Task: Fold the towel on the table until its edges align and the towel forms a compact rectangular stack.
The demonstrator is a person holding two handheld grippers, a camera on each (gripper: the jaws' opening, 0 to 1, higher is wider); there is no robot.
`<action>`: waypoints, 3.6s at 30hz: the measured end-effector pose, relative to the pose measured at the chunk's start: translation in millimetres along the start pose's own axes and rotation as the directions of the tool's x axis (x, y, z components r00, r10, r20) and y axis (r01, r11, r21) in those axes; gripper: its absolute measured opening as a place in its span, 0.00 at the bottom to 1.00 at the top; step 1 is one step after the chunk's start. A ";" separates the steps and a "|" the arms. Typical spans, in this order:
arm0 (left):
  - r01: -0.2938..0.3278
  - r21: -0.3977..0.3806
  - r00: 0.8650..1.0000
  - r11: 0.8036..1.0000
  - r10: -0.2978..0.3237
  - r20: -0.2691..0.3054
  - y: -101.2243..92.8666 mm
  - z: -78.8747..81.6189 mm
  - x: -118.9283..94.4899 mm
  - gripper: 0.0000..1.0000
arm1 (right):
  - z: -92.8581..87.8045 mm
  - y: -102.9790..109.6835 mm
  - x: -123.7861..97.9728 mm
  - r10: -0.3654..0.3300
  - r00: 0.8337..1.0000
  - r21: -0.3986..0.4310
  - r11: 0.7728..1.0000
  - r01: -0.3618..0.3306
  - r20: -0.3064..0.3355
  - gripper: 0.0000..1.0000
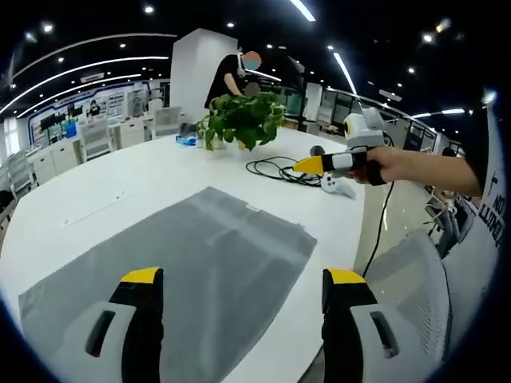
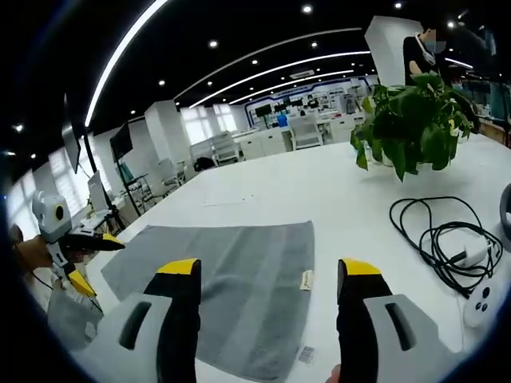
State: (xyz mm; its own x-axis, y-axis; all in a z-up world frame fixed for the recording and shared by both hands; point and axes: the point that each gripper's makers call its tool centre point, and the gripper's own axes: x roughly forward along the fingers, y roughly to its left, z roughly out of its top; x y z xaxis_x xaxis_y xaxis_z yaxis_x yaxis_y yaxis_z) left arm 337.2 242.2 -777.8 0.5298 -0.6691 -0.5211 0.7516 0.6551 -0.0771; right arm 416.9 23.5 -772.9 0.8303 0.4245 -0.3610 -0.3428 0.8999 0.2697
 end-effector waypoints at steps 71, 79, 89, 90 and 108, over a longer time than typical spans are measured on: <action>0.332 0.225 0.938 0.916 -0.297 -0.177 -126.5 -37.5 189.3 0.45 | -13.7 -57.4 157.3 -0.017 0.997 -0.109 0.994 0.008 -0.082 0.66; 0.376 0.241 0.925 0.895 -0.348 -0.151 -137.2 -33.3 198.0 0.33 | -15.6 -55.4 169.3 -0.006 0.996 -0.105 0.994 -0.003 -0.086 0.65; 0.361 0.291 0.929 0.886 -0.315 -0.196 -131.7 -44.5 201.5 0.25 | -28.4 -60.7 183.1 -0.005 0.993 -0.102 0.995 -0.007 -0.117 0.61; 0.351 0.316 0.931 0.881 -0.294 -0.215 -128.9 -48.9 201.7 0.23 | -29.9 -60.9 184.1 -0.006 0.993 -0.102 0.995 -0.006 -0.119 0.61; 0.334 0.335 0.940 0.881 -0.288 -0.182 -121.6 -42.6 208.2 0.08 | -43.2 -64.7 207.9 -0.013 0.991 -0.059 0.998 0.005 -0.135 0.48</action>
State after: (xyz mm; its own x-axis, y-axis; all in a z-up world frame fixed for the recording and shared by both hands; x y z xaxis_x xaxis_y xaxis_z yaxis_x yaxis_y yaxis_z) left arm 339.2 38.2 -913.2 0.2107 -0.7539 -0.6222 0.9708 0.2363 0.0425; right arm 592.7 57.9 -904.0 0.7678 0.4222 -0.4819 -0.3637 0.9065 0.2146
